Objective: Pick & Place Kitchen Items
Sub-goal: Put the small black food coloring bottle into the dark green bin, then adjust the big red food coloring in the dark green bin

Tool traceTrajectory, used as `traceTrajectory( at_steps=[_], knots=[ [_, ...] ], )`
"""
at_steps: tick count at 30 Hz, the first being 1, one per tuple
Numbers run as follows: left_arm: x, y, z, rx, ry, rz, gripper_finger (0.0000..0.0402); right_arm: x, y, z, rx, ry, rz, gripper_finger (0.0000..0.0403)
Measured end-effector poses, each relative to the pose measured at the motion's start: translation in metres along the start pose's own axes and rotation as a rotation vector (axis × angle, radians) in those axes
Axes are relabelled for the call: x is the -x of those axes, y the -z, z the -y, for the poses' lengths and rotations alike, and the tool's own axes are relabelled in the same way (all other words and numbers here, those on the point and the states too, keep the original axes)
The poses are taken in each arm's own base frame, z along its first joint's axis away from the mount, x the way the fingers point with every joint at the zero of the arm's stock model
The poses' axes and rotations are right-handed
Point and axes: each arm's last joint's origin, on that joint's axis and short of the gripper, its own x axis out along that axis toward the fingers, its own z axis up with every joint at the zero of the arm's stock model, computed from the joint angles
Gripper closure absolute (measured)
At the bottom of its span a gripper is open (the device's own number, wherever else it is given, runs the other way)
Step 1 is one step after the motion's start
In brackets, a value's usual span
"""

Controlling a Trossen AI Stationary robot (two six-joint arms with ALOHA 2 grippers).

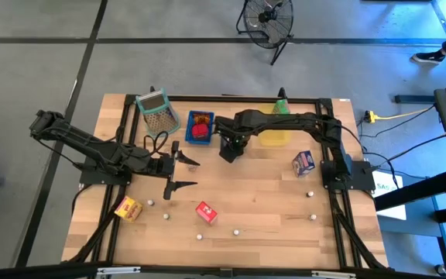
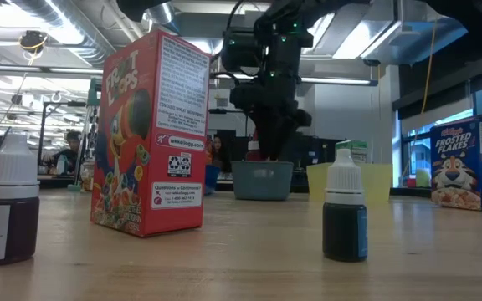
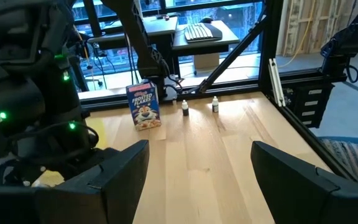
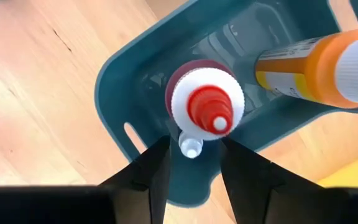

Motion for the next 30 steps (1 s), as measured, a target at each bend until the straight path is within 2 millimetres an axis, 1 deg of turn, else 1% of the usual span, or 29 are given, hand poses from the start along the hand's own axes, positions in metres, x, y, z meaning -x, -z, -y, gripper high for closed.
traceTrajectory(
  at_steps=[4,8,15,18,22,27,30],
  knots=[
    [0.0,0.0,0.0,0.001,0.0,0.0,0.0123,0.005,0.0,-0.001,0.011,0.003,-0.007,0.0265],
    [0.0,0.0,0.0,0.001,0.0,0.0,0.0123,0.014,-0.001,-0.002,0.022,0.005,-0.014,0.0265],
    [0.0,0.0,0.0,0.009,0.0,0.001,0.0123,0.044,0.002,-0.008,0.081,0.025,-0.067,0.0265],
    [0.003,-0.003,-0.001,0.014,-0.001,0.015,0.0123,0.053,0.003,-0.014,0.167,0.014,-0.053,0.0265],
    [0.011,-0.007,-0.003,0.022,-0.002,0.042,0.0123,0.064,0.003,-0.024,0.342,0.011,-0.013,0.0265],
    [0.023,-0.011,-0.007,0.037,-0.003,0.05,0.0123,0.068,0.006,-0.032,0.542,0.105,0.029,0.0265],
    [0.027,-0.012,-0.009,0.053,-0.003,0.055,0.0123,0.069,0.006,-0.031,0.619,0.165,0.021,0.0265]
  ],
)
